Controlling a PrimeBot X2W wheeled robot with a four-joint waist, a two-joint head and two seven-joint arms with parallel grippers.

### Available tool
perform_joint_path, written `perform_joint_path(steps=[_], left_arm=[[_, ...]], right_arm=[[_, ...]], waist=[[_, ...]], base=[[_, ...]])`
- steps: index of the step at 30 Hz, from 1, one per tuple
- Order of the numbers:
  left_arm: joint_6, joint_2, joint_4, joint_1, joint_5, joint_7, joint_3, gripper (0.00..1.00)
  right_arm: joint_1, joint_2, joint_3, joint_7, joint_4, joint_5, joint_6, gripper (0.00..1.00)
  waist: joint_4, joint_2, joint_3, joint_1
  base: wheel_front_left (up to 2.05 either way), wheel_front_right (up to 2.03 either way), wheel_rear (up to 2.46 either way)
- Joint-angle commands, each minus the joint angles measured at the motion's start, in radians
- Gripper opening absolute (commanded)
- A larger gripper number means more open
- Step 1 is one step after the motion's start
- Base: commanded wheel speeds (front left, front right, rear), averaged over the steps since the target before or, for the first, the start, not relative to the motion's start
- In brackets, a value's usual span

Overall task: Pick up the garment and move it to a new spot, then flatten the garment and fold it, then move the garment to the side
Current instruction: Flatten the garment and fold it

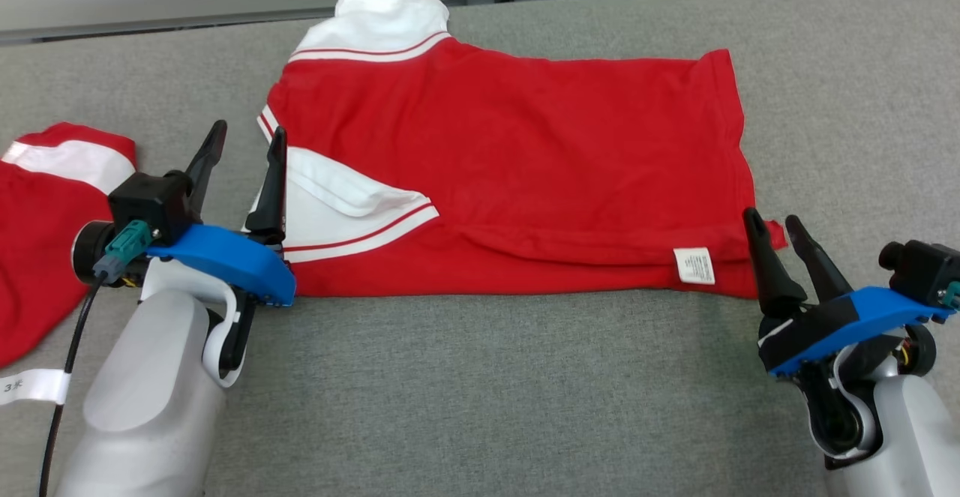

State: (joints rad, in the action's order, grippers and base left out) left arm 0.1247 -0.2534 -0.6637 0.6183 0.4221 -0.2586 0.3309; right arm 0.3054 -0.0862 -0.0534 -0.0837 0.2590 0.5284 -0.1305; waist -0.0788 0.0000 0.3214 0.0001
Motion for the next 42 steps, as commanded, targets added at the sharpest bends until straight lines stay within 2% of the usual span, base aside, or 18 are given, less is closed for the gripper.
perform_joint_path(steps=[1, 8, 16, 29, 30, 31, 32, 33, 37, 42], left_arm=[[0.008, 0.000, 0.001, -0.015, 0.004, -0.007, -0.018, 1.00], [0.000, 0.012, 0.040, -0.149, -0.013, -0.008, -0.073, 1.00], [0.000, 0.029, 0.004, -0.260, -0.025, -0.008, -0.075, 1.00], [0.008, 0.059, -0.105, -0.189, 0.021, -0.008, -0.034, 1.00], [0.008, 0.061, -0.117, -0.179, 0.033, -0.008, -0.024, 1.00], [0.008, 0.059, -0.131, -0.170, 0.045, -0.007, -0.012, 0.75], [0.008, 0.060, -0.142, -0.164, 0.062, -0.007, -0.003, 0.20], [0.008, 0.060, -0.151, -0.159, 0.075, -0.007, 0.006, 0.00], [0.008, 0.054, -0.144, -0.154, 0.111, -0.008, 0.031, 0.00], [0.008, 0.049, -0.076, -0.228, 0.130, -0.008, 0.027, 0.00]], right_arm=[[-0.022, -0.015, 0.002, 0.013, 0.006, -0.015, 0.000, 1.00], [-0.090, -0.069, -0.003, 0.018, 0.028, -0.084, 0.000, 1.00], [-0.108, -0.064, -0.001, 0.027, 0.091, -0.124, 0.000, 1.00], [0.006, -0.036, 0.037, 0.062, 0.270, -0.152, 0.000, 1.00], [0.015, -0.032, 0.041, 0.067, 0.286, -0.152, 0.000, 0.55], [0.023, -0.029, 0.044, 0.071, 0.300, -0.150, 0.000, 0.36], [0.030, -0.027, 0.050, 0.078, 0.313, -0.147, 0.000, 0.00], [0.035, -0.025, 0.057, 0.084, 0.322, -0.142, 0.000, 0.00], [0.046, -0.030, 0.069, 0.124, 0.341, -0.121, 0.000, 0.00], [-0.023, -0.053, 0.081, 0.139, 0.321, -0.076, 0.000, 0.00]], waist=[[0.005, 0.0000, -0.015, -0.0001], [0.029, 0.0000, -0.058, -0.0001], [0.046, 0.0000, -0.061, -0.0001], [0.039, 0.0000, -0.032, -0.0001], [0.038, 0.0000, -0.032, -0.0001], [0.039, 0.0000, -0.032, -0.0001], [0.039, 0.0000, -0.033, -0.0001], [0.039, 0.0000, -0.035, -0.0001], [0.041, 0.0000, -0.061, -0.0001], [0.055, 0.0000, -0.130, -0.0001]], base=[[0.00, 0.00, 0.00], [0.00, 0.00, 0.00], [0.00, 0.00, 0.00], [0.00, 0.00, 0.00], [0.00, 0.00, 0.00], [0.00, 0.00, 0.00], [0.00, 0.00, 0.00], [0.00, 0.00, 0.00], [0.00, 0.00, 0.00], [0.00, 0.00, 0.00]])
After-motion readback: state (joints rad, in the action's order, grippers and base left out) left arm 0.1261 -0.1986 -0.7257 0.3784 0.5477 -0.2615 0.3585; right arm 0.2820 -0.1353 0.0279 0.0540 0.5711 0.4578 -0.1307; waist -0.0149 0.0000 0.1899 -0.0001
